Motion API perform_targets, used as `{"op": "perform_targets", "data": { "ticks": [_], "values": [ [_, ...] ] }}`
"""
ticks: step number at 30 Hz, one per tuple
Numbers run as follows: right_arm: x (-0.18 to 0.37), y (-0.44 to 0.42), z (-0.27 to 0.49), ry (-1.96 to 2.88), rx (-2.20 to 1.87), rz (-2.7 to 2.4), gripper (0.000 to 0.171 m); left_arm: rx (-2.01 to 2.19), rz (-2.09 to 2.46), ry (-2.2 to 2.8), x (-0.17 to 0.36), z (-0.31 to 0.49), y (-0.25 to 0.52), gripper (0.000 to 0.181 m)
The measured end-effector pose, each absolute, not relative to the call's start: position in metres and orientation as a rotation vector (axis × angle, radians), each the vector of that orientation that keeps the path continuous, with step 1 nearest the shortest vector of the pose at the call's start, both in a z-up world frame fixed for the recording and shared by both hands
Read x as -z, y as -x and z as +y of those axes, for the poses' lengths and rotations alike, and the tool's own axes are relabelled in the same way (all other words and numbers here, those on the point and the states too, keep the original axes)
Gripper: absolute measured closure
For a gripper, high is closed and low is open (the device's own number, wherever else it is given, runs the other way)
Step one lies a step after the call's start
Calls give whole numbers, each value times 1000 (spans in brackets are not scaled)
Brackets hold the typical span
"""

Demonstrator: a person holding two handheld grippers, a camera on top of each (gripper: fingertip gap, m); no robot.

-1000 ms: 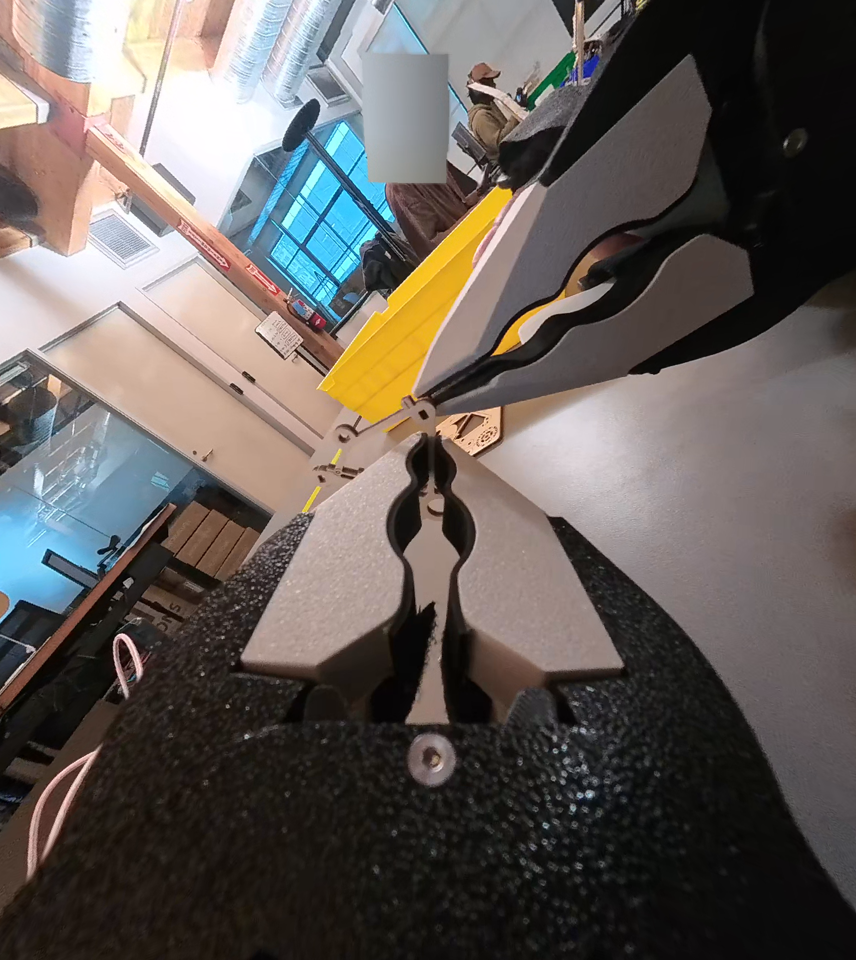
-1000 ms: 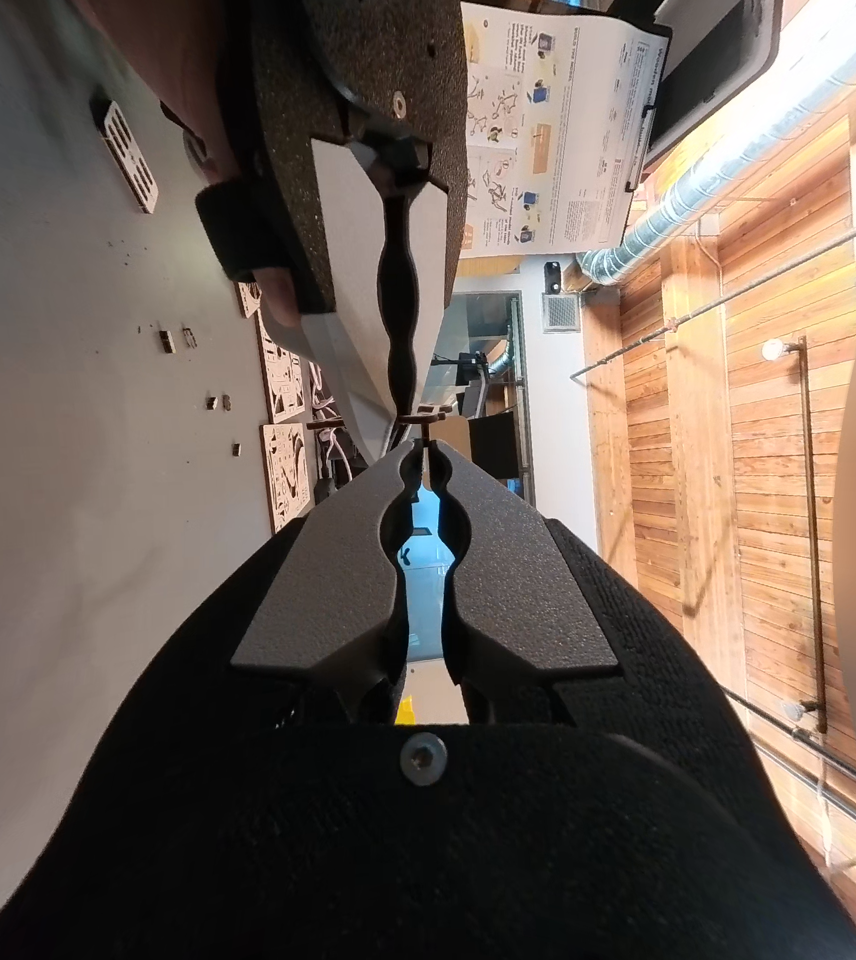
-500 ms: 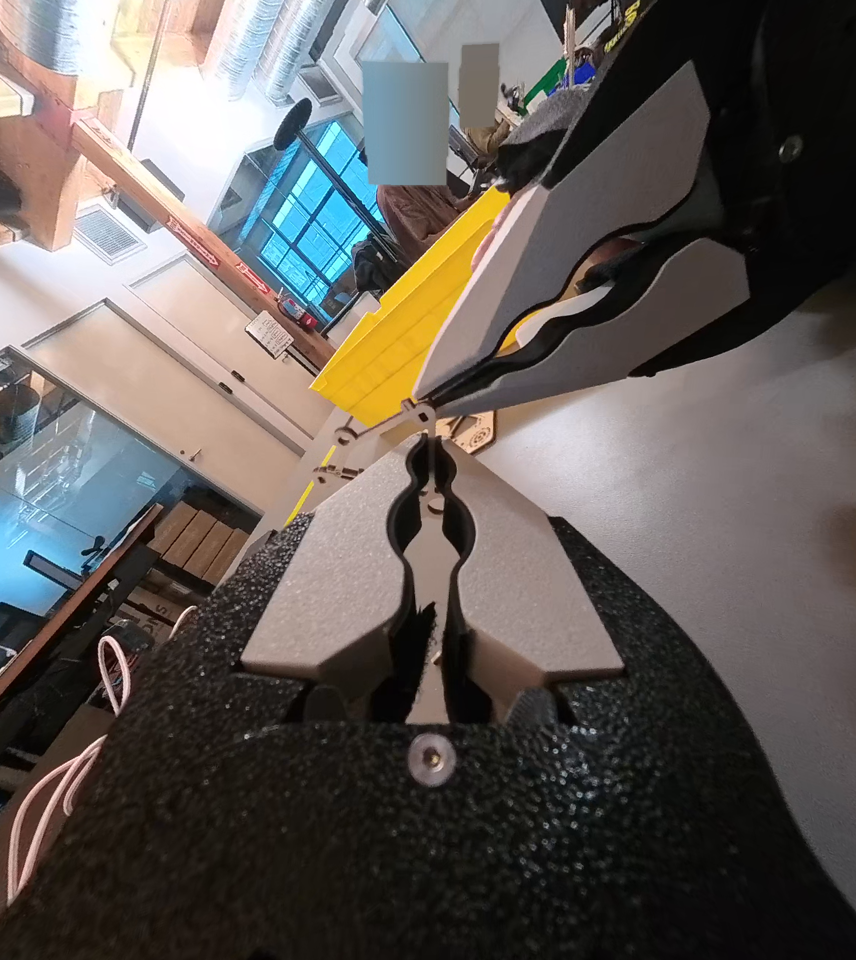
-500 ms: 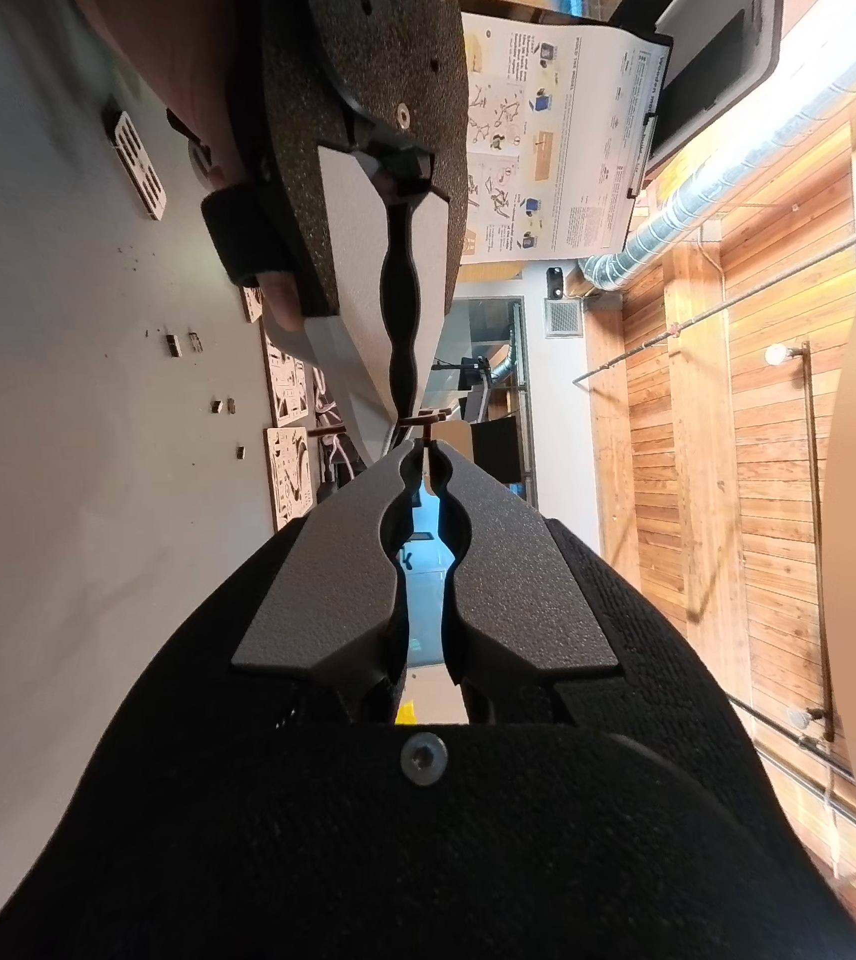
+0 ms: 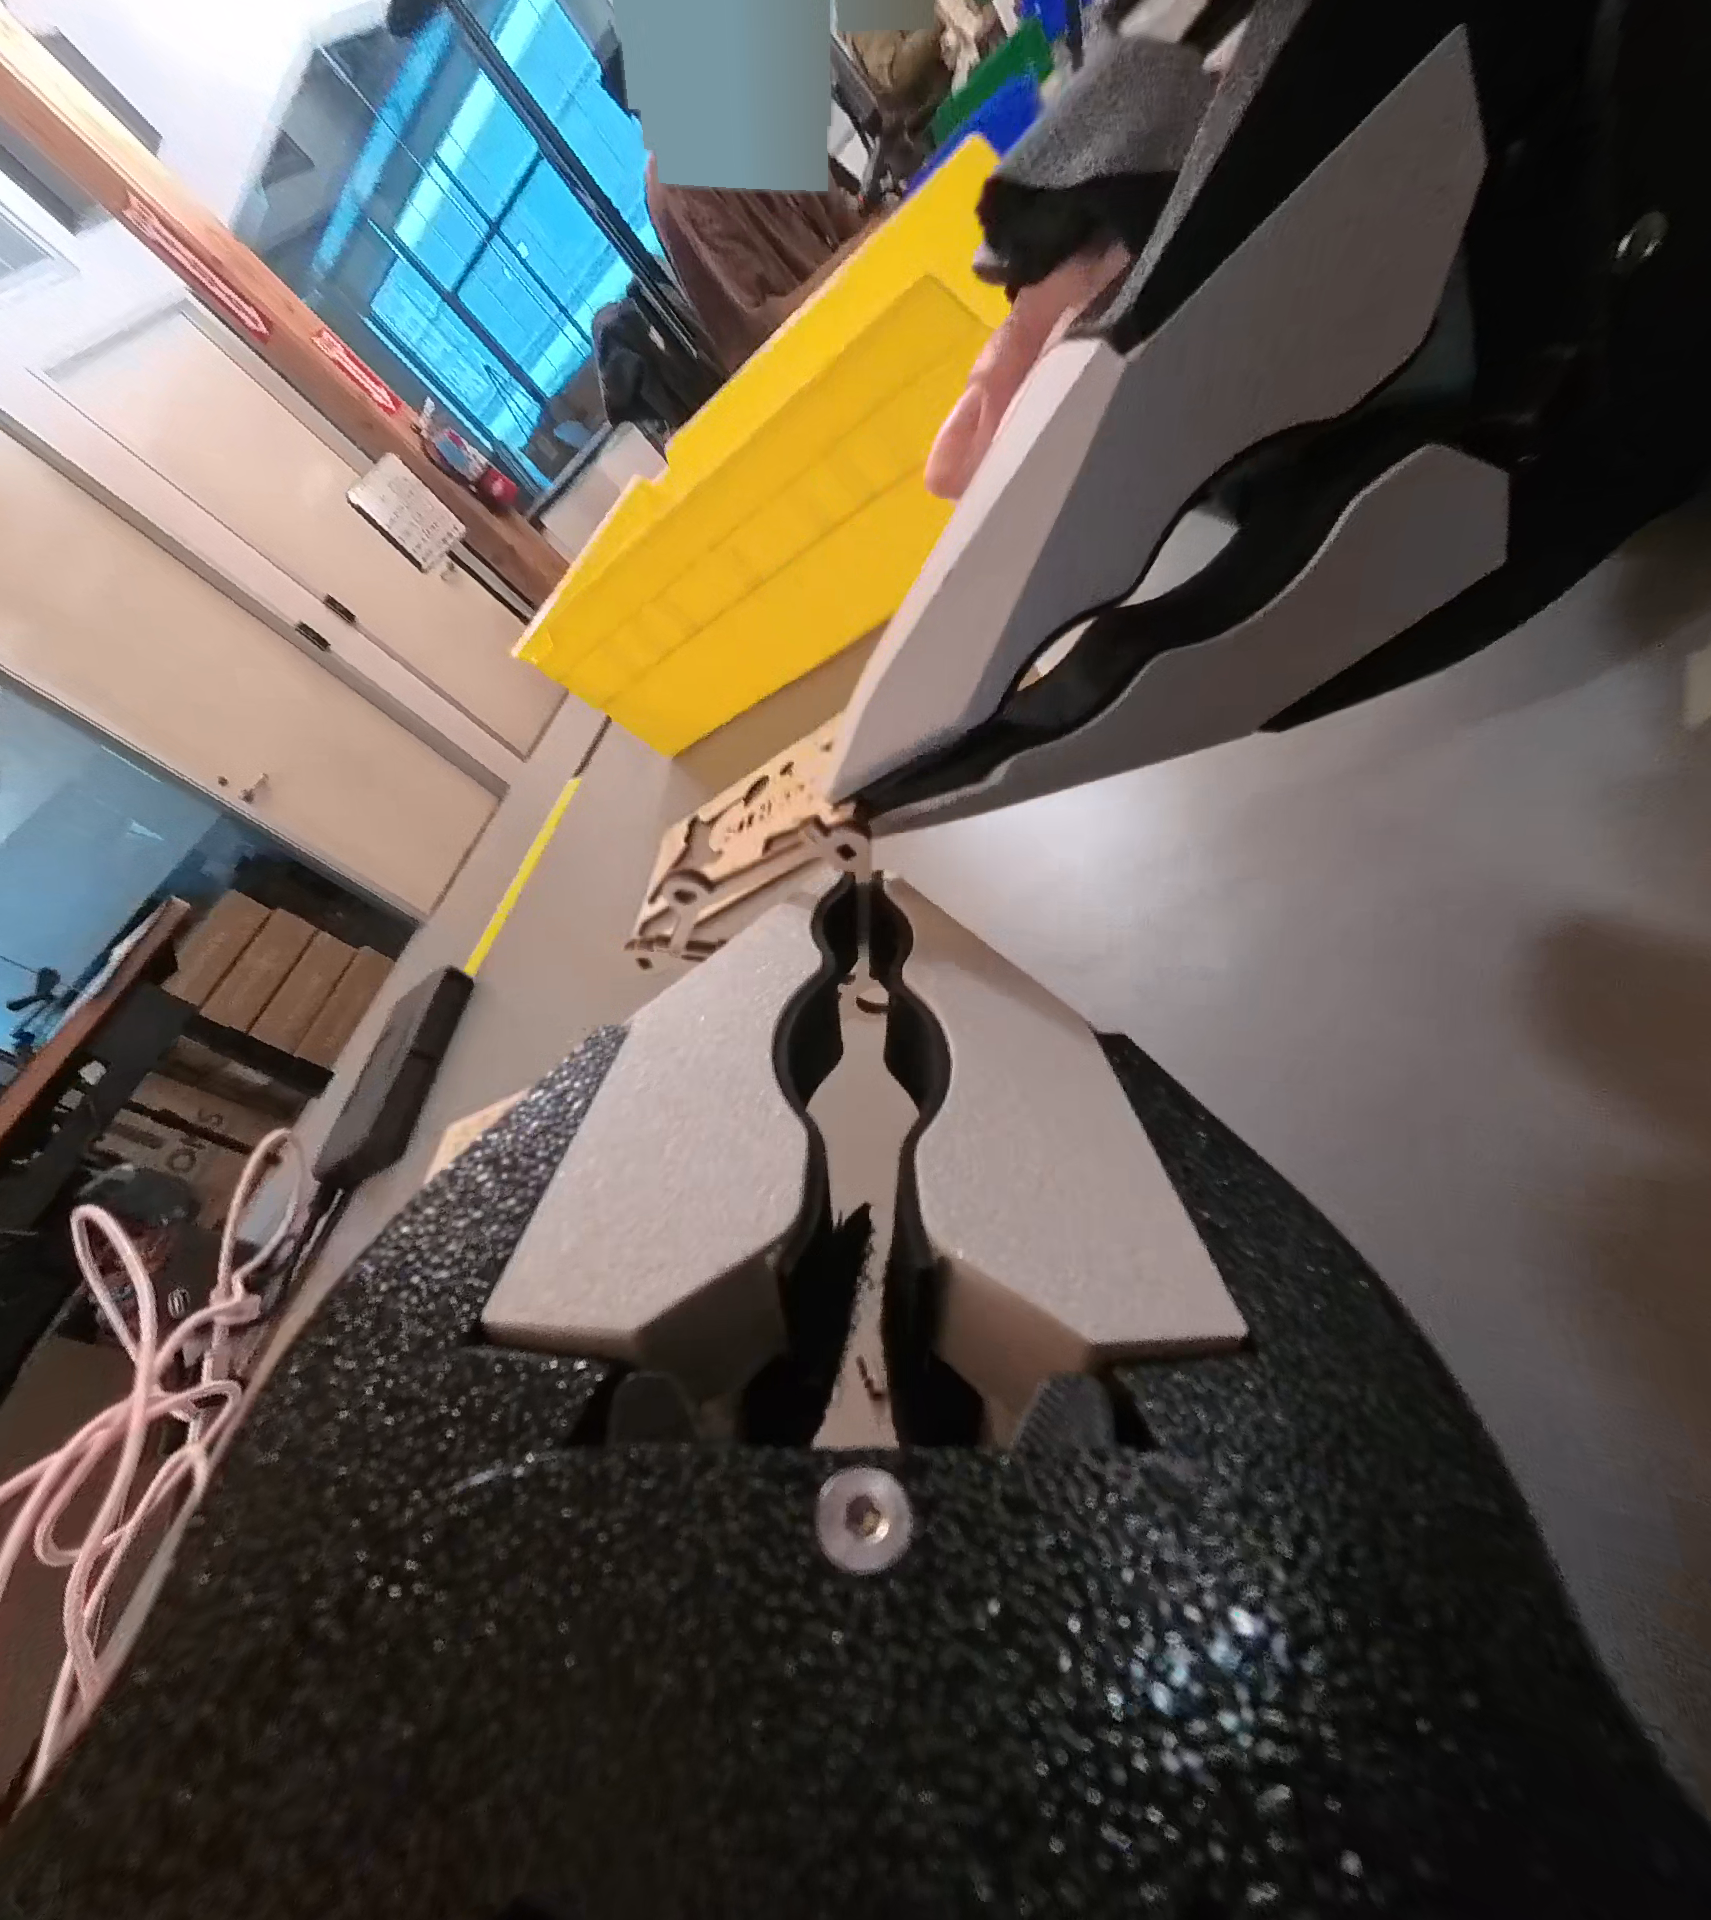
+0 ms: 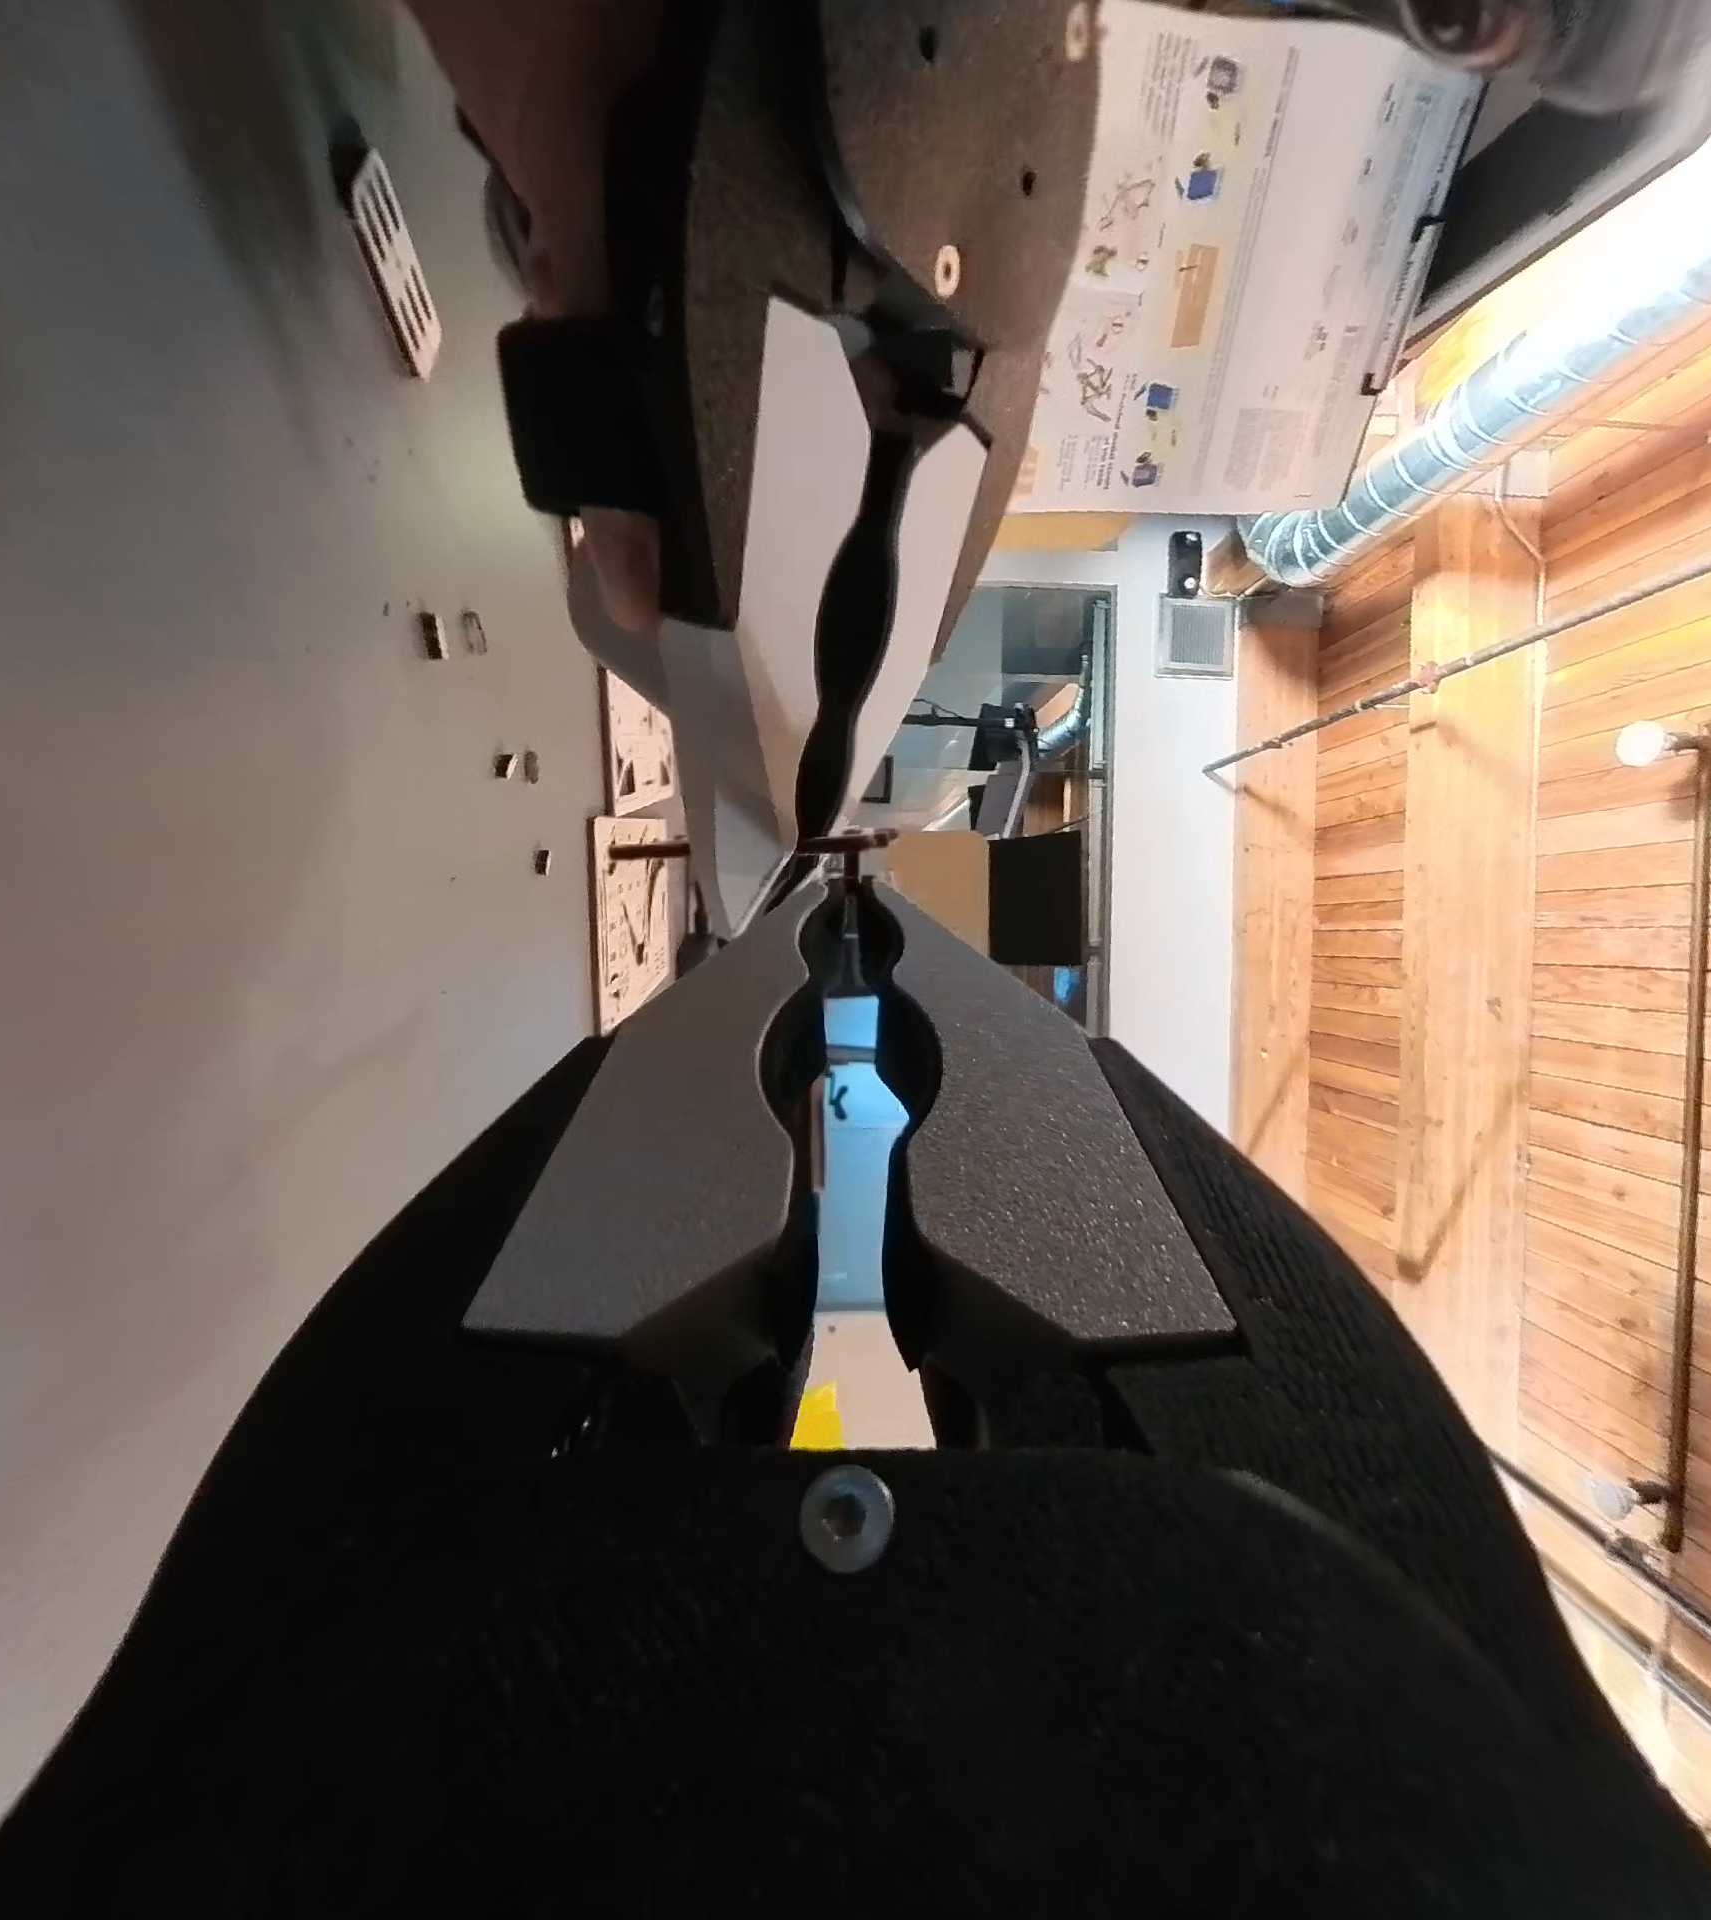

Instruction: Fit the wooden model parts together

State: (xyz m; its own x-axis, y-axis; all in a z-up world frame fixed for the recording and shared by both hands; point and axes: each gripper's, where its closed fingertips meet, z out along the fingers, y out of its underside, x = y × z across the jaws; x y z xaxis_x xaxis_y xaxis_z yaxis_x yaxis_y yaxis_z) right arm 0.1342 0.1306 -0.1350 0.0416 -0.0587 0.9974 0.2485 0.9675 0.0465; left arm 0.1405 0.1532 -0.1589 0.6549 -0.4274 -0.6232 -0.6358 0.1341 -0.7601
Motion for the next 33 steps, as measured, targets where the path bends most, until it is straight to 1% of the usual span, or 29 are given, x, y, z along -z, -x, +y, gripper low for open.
{"op": "perform_targets", "data": {
  "ticks": [17,27,33],
  "values": [
    [150,-130,135,173,245,-1594,171,-138,1031,1762,179,155,-139,181],
    [150,-129,137,197,228,-1584,171,14,984,1864,180,150,-141,181],
    [152,-129,139,215,213,-1595,171,79,982,1901,180,145,-142,170]
  ]
}}
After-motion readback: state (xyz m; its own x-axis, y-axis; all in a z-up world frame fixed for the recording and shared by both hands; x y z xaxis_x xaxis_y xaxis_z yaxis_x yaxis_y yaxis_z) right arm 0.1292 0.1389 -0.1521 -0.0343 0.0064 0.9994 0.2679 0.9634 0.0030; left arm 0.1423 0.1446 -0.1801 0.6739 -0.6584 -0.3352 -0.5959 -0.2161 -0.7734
